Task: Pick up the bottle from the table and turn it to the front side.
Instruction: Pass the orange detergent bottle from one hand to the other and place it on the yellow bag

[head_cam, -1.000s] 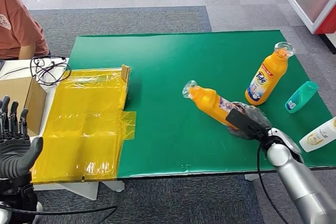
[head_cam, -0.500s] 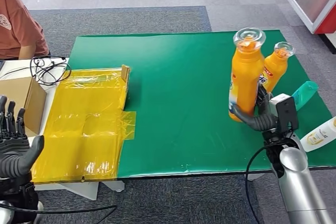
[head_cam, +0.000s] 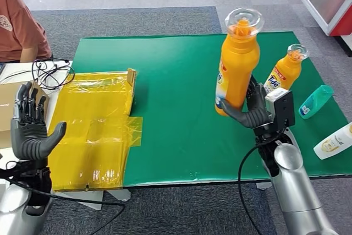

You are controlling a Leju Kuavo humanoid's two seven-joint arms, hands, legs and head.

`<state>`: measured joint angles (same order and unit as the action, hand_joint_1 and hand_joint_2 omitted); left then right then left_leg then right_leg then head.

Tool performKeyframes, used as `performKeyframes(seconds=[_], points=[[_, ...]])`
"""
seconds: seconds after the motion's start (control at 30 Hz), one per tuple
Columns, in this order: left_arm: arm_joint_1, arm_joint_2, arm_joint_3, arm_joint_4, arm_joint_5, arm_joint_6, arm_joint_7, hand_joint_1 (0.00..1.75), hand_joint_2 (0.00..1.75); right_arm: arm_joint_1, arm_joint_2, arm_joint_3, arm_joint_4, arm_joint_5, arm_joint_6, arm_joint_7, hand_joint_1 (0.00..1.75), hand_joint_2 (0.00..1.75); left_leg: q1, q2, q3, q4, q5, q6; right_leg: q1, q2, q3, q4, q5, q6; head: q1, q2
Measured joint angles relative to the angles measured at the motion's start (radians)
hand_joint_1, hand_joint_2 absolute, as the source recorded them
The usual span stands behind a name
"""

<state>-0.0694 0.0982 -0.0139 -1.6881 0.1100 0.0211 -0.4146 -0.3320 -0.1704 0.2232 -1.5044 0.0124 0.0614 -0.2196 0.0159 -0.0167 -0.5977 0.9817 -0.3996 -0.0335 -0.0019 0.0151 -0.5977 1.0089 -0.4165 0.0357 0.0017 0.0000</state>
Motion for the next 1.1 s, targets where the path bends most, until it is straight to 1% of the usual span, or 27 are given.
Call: performKeyframes(seconds=[0.17, 0.33, 0.47, 0.63, 0.8, 0.97, 1.1], points=[[-0.086, 0.008, -0.041, 0.11, 0.004, -0.035, 0.026, 0.0, 1.75, -0.045, 0.021, 0.061, 0.041, -0.007, 0.008, -0.006, 1.75, 1.75, 0.0, 0.0, 0.0, 0.0, 0.0, 0.0, 0.0, 0.0, 0.0, 0.0, 0.0, 0.0, 0.0, 0.0], [-0.161, 0.015, -0.094, 0.203, -0.03, -0.043, 0.047, 0.0, 1.75, -0.078, 0.041, 0.116, 0.076, -0.015, 0.018, -0.007, 1.75, 1.75, 0.0, 0.0, 0.0, 0.0, 0.0, 0.0, 0.0, 0.0, 0.0, 0.0, 0.0, 0.0, 0.0, 0.0], [-0.206, 0.015, -0.133, 0.254, -0.046, -0.05, 0.057, 0.0, 1.75, -0.093, 0.055, 0.151, 0.101, -0.022, 0.023, -0.007, 1.75, 1.75, 0.0, 0.0, 0.0, 0.0, 0.0, 0.0, 0.0, 0.0, 0.0, 0.0, 0.0, 0.0, 0.0, 0.0], [-0.244, 0.019, -0.176, 0.286, -0.087, -0.054, 0.078, 0.0, 1.75, -0.098, 0.067, 0.181, 0.131, -0.032, 0.028, -0.007, 1.75, 1.75, 0.0, 0.0, 0.0, 0.0, 0.0, 0.0, 0.0, 0.0, -0.001, 0.0, 0.0, 0.0, 0.0, 0.0], [-0.28, 0.038, -0.212, 0.307, -0.135, -0.066, 0.095, 0.0, 1.75, -0.098, 0.071, 0.199, 0.155, -0.038, 0.033, -0.007, 1.75, 1.75, 0.0, 0.0, -0.001, 0.0, 0.0, 0.0, 0.0, 0.0, -0.001, 0.0, 0.0, 0.0, 0.0, 0.0], [-0.325, 0.054, -0.247, 0.313, -0.163, -0.123, 0.125, 0.0, 1.75, -0.097, 0.076, 0.21, 0.181, -0.03, 0.034, -0.007, 1.75, 1.75, 0.0, 0.0, -0.001, 0.0, 0.001, 0.0, 0.0, 0.0, -0.001, 0.0, 0.0, 0.0, 0.0, 0.0], [-0.369, 0.064, -0.281, 0.313, -0.17, -0.197, 0.167, 0.0, 1.75, -0.097, 0.082, 0.221, 0.204, -0.01, 0.034, -0.006, 1.75, 1.75, 0.0, 0.0, -0.001, 0.0, 0.001, -0.001, 0.0, 0.0, -0.001, 0.0, 0.0, 0.0, 0.0, 0.0]])
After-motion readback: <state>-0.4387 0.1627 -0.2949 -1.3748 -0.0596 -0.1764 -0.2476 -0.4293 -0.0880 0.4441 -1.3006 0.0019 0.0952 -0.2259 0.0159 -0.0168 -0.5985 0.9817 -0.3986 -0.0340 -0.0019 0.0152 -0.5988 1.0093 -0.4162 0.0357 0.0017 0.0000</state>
